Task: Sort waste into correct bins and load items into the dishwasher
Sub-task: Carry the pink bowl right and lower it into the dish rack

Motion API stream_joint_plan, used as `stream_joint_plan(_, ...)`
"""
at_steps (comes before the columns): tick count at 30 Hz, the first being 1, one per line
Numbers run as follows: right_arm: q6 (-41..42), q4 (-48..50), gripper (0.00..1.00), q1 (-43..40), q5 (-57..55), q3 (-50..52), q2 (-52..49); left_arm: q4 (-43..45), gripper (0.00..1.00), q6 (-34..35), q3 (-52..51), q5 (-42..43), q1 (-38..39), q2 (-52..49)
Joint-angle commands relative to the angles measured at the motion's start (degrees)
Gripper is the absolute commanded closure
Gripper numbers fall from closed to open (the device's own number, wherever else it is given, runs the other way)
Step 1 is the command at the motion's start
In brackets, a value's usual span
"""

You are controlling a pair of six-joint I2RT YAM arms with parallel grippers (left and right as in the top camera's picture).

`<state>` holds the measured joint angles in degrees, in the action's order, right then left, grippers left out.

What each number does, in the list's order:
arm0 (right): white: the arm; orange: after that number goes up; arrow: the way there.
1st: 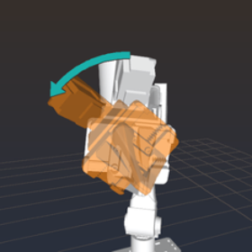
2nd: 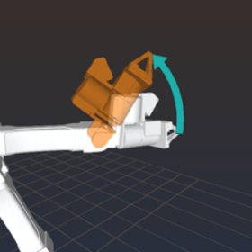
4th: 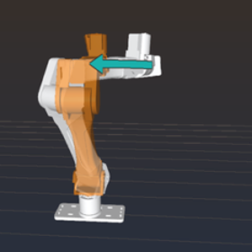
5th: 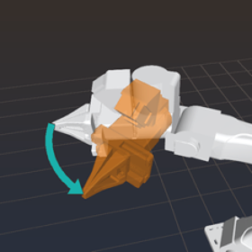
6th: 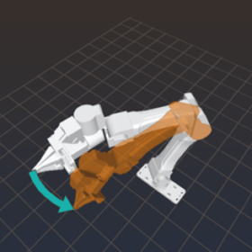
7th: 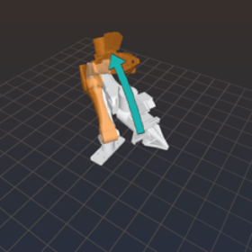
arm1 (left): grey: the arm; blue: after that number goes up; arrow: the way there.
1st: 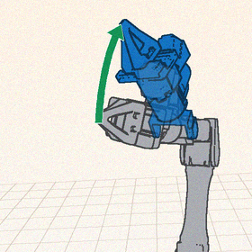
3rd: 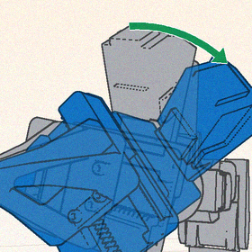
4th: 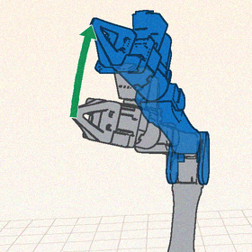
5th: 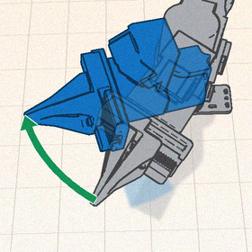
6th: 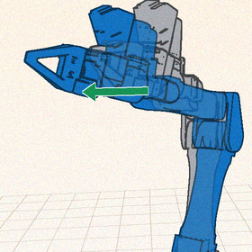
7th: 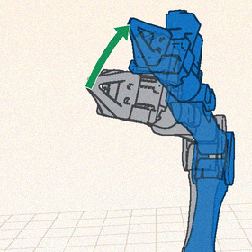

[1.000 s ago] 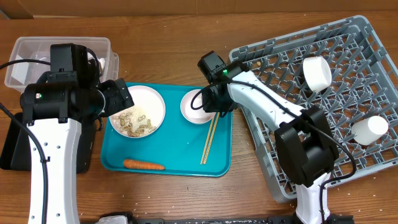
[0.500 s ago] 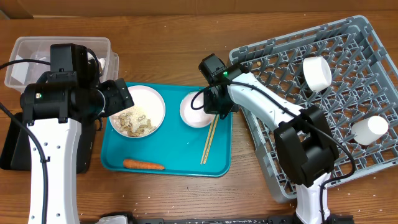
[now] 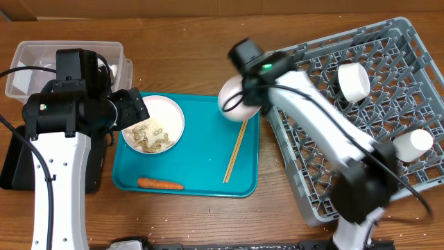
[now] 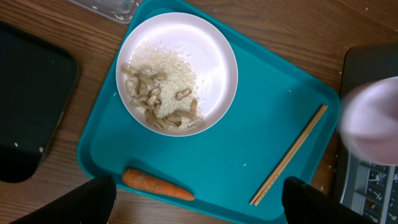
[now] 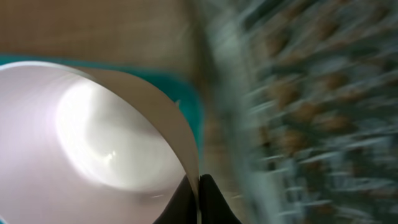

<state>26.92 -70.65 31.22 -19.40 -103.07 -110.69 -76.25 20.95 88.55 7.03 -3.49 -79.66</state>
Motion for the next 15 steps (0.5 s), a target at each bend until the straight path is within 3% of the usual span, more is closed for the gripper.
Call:
stream_joint_plan(1,-0.31,-1.7,0.96,-2.97,-26.18,-2.71,8.83,0.44,0.13,-0.87,1.18,-0.17,-0.26,0.59)
stream_joint_plan(4,2.58,-6.75,0.96,-6.38,-37.35,-2.67,9.66,0.63,0.12,-0.87,1.18,-0.15,-0.26,0.59)
stream_joint_plan(9,24.59,-17.2,0.96,-13.16,-51.21,2.58,9.51,0.61,0.13,-0.87,1.18,-0.15,-0.26,0.59)
stream_joint_plan(15,25.9,-14.38,0.96,-18.25,-51.43,13.46,9.4,0.68,0.13,-1.27,1.18,-0.15,-0.26,0.59)
